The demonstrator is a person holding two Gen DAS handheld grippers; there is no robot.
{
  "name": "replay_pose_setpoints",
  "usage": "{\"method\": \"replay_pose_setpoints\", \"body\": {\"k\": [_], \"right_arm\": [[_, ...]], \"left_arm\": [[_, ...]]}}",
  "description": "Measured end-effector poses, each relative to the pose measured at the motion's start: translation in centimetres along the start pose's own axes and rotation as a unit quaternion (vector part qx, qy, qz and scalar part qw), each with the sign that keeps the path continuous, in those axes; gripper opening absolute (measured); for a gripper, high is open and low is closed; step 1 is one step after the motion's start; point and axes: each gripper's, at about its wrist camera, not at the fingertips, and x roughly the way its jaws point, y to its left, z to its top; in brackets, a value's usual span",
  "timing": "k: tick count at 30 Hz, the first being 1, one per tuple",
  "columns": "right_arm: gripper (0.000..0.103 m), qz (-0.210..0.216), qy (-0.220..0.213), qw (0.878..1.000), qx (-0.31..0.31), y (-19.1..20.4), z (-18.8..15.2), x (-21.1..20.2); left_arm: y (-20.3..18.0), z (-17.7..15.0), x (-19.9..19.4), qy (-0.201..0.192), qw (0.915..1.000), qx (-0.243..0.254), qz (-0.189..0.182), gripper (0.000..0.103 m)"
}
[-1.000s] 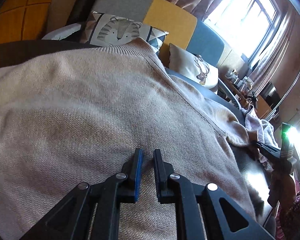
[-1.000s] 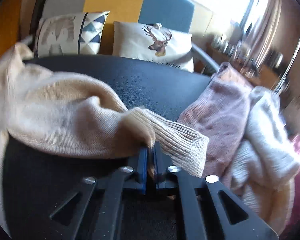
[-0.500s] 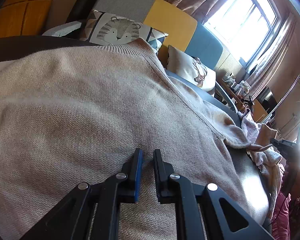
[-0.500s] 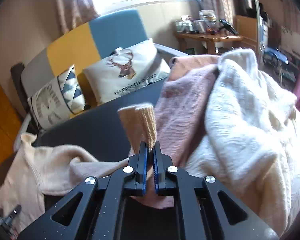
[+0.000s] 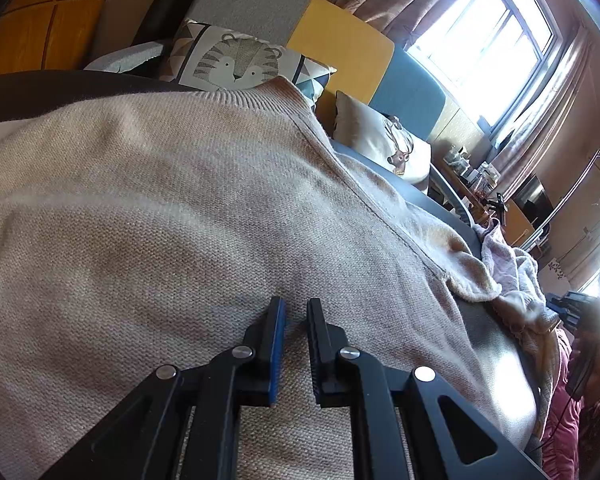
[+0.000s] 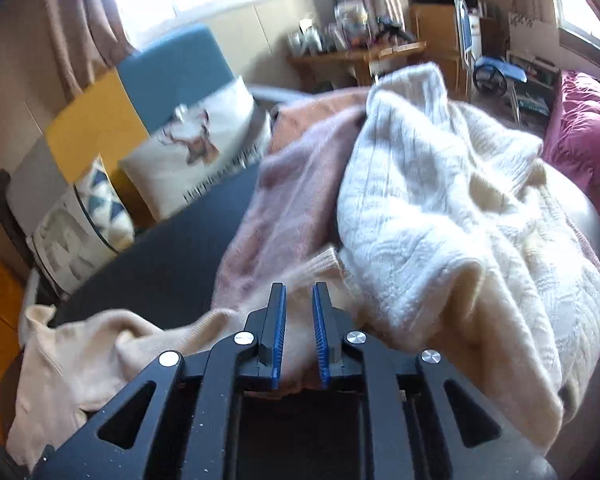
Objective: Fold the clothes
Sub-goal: 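Grasp the ribbed sleeve cuff with the right gripper and pull it out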
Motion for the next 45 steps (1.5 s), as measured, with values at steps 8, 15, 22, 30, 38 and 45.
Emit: {"method": "replay_pose_setpoints", "body": {"k": [8, 15, 22, 30, 38, 45], "right_arm": [[0.032, 0.038, 0.118, 0.988, -0.096, 4.5, 1.1, 6.1], [0.049, -0.025, 0.209, 0.969, -0.128, 3.7, 2.7, 11.0], [0.048, -0.082, 0.251, 0.927, -0.268, 5.7, -0.1, 13.2], [0.008, -0.039, 0.212, 0.937, -0.275, 4.6, -0.4, 10.8], [0.008, 0.032, 0.146, 0.949, -0.277, 4.4, 0.0, 4.6], [0.008, 0.073, 0.125, 0.954, -0.264, 4.5, -0.9, 2.6]], "left_arm": [[0.0, 0.1, 0.1, -0.001, 1.0, 0.002, 0.002, 0.01], [0.2, 0.0, 0.2, -0.002, 1.0, 0.001, 0.0, 0.01], [-4.7, 0.8, 1.1, 0.028, 0.9904, 0.101, 0.091, 0.018], [-12.6, 3.5, 4.0, 0.059, 0.9916, 0.115, 0.009, 0.018], [-24.5, 2.6, 9.7, 0.104, 0.9607, 0.251, -0.058, 0.021], [-28.6, -0.2, 14.2, 0.164, 0.9333, 0.315, -0.054, 0.021]]}}
